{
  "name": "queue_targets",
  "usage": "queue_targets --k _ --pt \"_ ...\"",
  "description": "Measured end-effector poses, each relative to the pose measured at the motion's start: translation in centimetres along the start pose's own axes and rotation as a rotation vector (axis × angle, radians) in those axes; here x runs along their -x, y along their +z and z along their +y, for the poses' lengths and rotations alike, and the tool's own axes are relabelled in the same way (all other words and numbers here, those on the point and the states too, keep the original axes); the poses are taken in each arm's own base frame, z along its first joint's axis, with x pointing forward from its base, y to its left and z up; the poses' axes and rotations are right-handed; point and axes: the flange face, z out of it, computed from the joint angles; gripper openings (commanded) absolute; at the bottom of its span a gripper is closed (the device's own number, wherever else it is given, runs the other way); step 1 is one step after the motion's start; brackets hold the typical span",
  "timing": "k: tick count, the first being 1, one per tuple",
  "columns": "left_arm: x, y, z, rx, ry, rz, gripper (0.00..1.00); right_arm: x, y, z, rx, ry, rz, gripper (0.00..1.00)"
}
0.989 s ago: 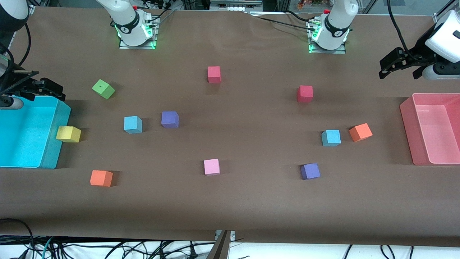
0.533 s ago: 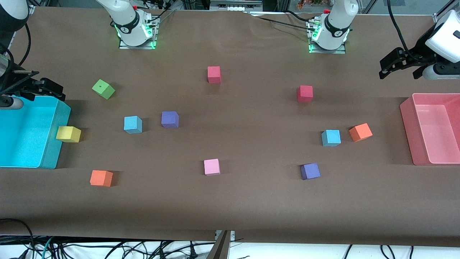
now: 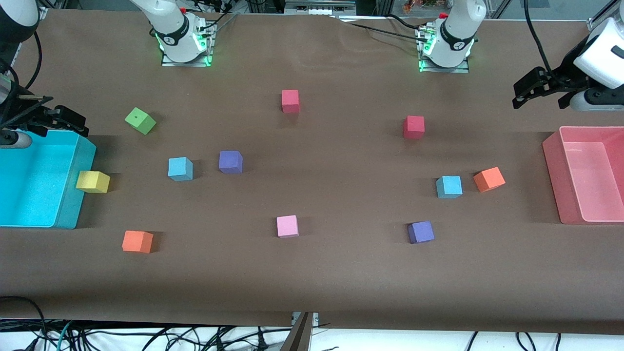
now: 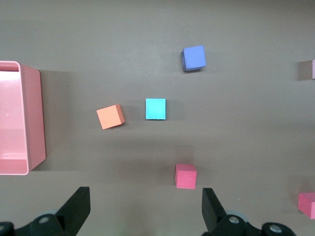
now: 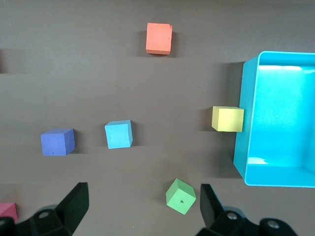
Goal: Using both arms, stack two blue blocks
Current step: 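Reach the right gripper down and grasp the cyan cube beside the cyan bin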
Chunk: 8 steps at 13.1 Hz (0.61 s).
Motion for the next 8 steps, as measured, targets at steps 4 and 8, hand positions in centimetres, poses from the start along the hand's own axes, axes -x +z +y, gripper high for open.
queue_targets --k 4,8 --pt "-0.6 -0.2 0.2 0.006 0.002 0.039 1.00 -0.3 0.9 -0.4 0.000 -0.006 -0.018 1.00" --pt "-0.7 -0.1 0.2 0.006 0.001 0.040 1.00 -1.5 5.2 -2.8 0.002 -0.051 -0.110 1.00"
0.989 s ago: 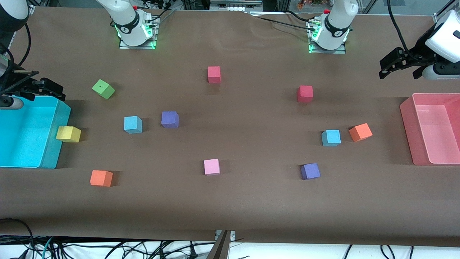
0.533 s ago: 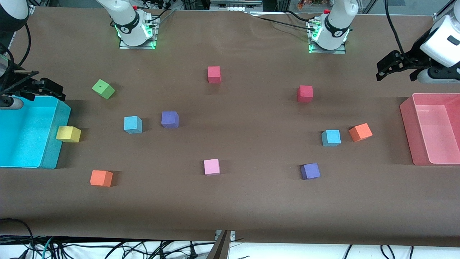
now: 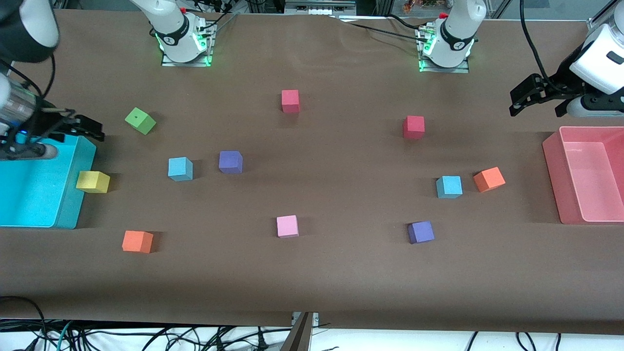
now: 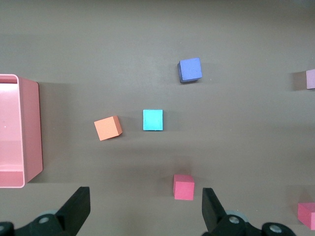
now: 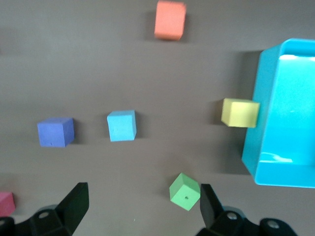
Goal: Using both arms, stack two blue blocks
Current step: 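Reach the right gripper down and grasp the cyan cube beside the cyan bin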
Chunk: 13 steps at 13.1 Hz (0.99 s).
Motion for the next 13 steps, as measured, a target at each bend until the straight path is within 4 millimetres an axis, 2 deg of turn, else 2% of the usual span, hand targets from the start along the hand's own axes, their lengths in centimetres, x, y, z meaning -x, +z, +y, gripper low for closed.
queue_targets --k 2,6,9,13 --pt "0.0 0.1 -0.1 -0.001 -0.001 -0.007 1.00 -1.5 3.6 -2.0 0.005 -0.032 -0.064 1.00" --pt "0.1 0.2 -0.3 -0.002 -0.003 -0.016 1.00 -5.1 12.8 -5.7 0.019 -0.080 -0.079 1.00" --pt "0.0 0.6 -1.1 -0.003 0.036 -0.023 1.00 -4.9 19.0 -7.3 0.023 -0.063 -0.031 1.00" --pt "-0.1 1.5 -3.2 -0.003 0.048 -0.030 1.00 -3.5 23.2 -8.2 0.024 -0.057 -0.024 1.00"
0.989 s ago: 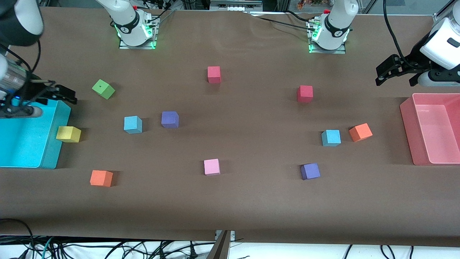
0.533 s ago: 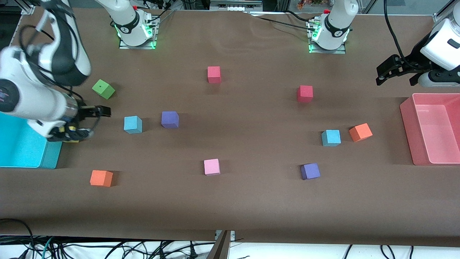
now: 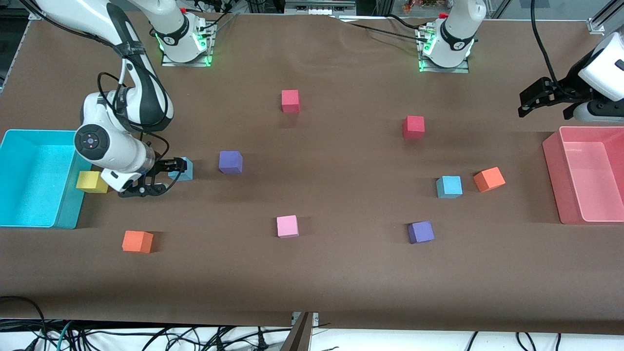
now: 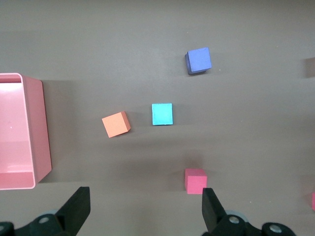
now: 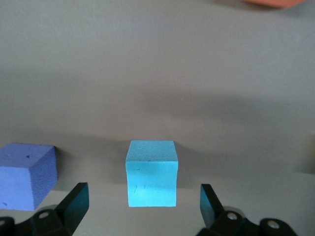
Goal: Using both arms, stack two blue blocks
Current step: 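Reach the right gripper down and grasp the cyan cube beside the cyan bin, then lift the cyan cube with the right gripper and carry it to mid-table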
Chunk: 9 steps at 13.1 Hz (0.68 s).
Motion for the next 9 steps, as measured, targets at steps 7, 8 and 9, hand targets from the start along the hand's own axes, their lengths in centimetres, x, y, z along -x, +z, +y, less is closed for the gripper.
queue_targets --k 7,8,9 --pt "0.1 0.1 -1.2 0.000 0.009 -0.002 1.00 0.4 3.9 0.0 0.001 0.004 -0.052 1.00" --pt "0.1 0.1 -1.2 0.001 0.008 -0.001 1.00 0.4 4.3 0.0 0.001 0.004 -0.059 1.00" --pt "0.1 0.1 -1.3 0.001 0.007 -0.001 1.00 0.4 4.8 0.0 0.001 0.005 -0.066 1.00"
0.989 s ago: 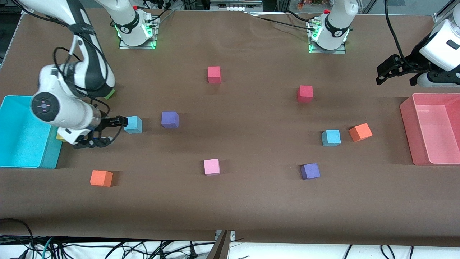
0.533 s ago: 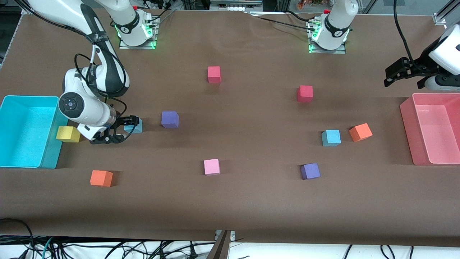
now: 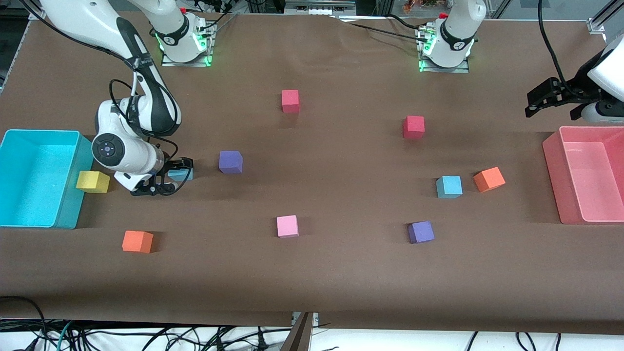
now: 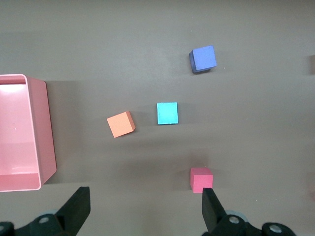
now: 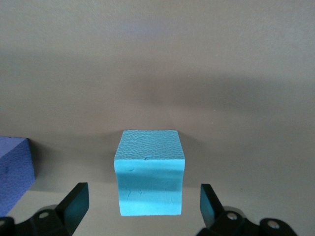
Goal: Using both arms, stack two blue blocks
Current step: 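Lift the cyan cube with the right gripper and carry it to mid-table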
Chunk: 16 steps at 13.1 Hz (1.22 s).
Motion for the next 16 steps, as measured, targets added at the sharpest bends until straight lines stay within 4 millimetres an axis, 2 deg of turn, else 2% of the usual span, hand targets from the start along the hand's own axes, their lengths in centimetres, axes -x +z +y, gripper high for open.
queue_targets --k 4,5,6,7,10,13,14,16 --pt "0.0 0.0 -0.2 0.000 -0.003 0.000 1.00 -0.1 1.8 0.4 0.001 -0.002 -0.030 0.99" --pt "0.0 0.0 -0.2 0.000 -0.003 0.000 1.00 -0.1 2.2 0.4 0.001 -0.002 -0.037 0.84" --pt "0.0 0.0 -0.3 0.000 -0.004 0.000 1.00 -0.1 2.6 0.4 0.001 -0.003 -0.043 0.32" --pt "-0.1 0.0 -0.3 0.000 -0.004 0.002 1.00 -0.1 2.9 0.4 0.002 -0.005 -0.049 0.00" --pt "-0.1 0.0 -0.3 0.000 -0.004 0.005 1.00 -0.2 2.9 0.2 0.002 -0.017 -0.048 0.00" --pt "-0.1 0.0 -0.3 0.000 -0.004 0.005 1.00 -0.8 1.9 0.0 0.002 -0.028 -0.033 0.00" --pt "-0.1 0.0 -0.3 0.000 -0.004 0.005 1.00 -1.2 0.9 -0.2 0.002 -0.033 -0.038 0.00" --pt "-0.1 0.0 -0.3 0.000 -0.004 0.005 1.00 -2.2 -3.3 -1.7 0.000 -0.053 -0.064 0.00"
